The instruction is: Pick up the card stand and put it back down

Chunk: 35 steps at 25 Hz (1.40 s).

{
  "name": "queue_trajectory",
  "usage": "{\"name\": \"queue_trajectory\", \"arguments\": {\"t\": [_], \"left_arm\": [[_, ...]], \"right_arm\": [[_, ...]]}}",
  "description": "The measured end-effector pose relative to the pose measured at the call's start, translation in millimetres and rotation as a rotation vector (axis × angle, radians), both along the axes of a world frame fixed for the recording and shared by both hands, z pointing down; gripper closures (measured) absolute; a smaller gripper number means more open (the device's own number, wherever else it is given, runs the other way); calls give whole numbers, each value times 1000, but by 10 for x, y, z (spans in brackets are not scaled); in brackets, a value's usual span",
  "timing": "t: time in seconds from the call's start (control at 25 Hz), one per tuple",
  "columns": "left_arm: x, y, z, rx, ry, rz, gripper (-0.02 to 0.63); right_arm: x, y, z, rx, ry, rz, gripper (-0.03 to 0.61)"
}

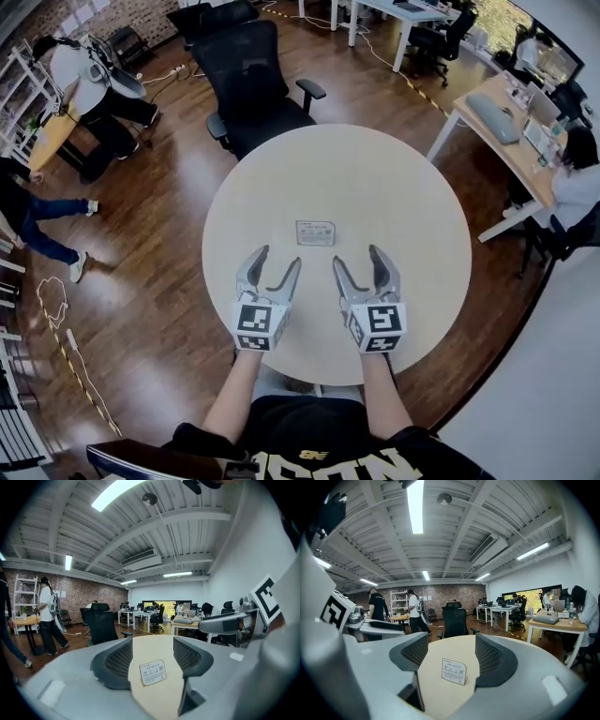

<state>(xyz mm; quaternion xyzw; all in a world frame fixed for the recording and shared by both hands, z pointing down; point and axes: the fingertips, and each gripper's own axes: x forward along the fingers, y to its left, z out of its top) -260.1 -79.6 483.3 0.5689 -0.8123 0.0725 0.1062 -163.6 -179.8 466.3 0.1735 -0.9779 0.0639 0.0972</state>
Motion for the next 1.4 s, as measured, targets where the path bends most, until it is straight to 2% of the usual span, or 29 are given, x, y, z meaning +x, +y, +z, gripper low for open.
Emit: {"name": "queue_trajectory", "arguments": {"t": [0.2,0.36,0.48,0.6,0.76,0.88,1.04,1.16,1.4], "left_arm": [[-231,28,499,-77,49,61,342],[-379,-19,801,-123,142,136,341],[-551,-120,955,-143,129,217,341],[-693,-214,1106,-158,148,294,339],[-906,-186,1281,-220,103,439,333],[-1145,-148,1375,-252,88,485,318],[-1364,-269,1533,-275,82,540,261],[-1345,-383,1726,-294,79,613,201],[-1095,-706,1976,-310,102,742,196]], "right_arm": [[-201,59,436,-34,66,25,268],[-264,78,726,-66,116,49,268],[-357,127,907,-84,141,53,268],[-425,164,1063,-104,152,56,268],[-496,184,1197,-123,177,49,268],[-542,137,1315,-136,187,50,268],[-607,16,1458,-139,198,56,268],[-609,-50,1524,-147,215,64,268],[-620,-216,1550,-140,224,75,268]]}}
